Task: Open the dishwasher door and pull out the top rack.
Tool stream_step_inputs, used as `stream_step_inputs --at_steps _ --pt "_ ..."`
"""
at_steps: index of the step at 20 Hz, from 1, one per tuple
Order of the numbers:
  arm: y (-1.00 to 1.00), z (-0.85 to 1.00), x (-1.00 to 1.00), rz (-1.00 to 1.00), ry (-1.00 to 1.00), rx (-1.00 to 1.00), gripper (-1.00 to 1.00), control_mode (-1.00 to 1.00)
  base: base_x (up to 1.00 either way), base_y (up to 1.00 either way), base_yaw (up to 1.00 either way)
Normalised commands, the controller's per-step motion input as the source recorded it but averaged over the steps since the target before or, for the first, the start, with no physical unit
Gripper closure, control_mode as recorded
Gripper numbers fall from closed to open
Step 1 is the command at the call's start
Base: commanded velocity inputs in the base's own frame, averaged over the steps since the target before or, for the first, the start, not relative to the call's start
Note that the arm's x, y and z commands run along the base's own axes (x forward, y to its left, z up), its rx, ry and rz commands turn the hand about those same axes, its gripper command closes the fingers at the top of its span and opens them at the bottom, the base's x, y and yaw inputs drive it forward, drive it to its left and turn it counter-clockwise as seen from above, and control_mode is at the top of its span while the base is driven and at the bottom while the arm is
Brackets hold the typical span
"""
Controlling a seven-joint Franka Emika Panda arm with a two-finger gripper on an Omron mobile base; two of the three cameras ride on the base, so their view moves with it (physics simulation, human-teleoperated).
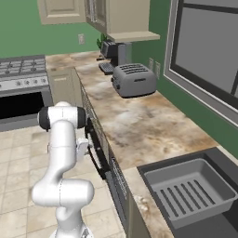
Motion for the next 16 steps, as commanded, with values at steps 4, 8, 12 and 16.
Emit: stream_step_inputs --at_steps 4,8,12,16 --pt "0.90 -0.57 -0.37 0.00 0.00 0.00 1.00 -1.00 0.00 0.00 0.00" --pt "0.85 -0.60 -0.33 0.00 0.00 0.00 1.00 -1.00 0.00 0.00 0.00" --pt "0.81 -0.59 -0.31 0.00 0.00 0.00 1.00 -1.00 0.00 0.00 0.00" --pt "0.72 -0.58 -0.27 0.00 0.00 0.00 1.00 -1.00 0.00 0.00 0.00"
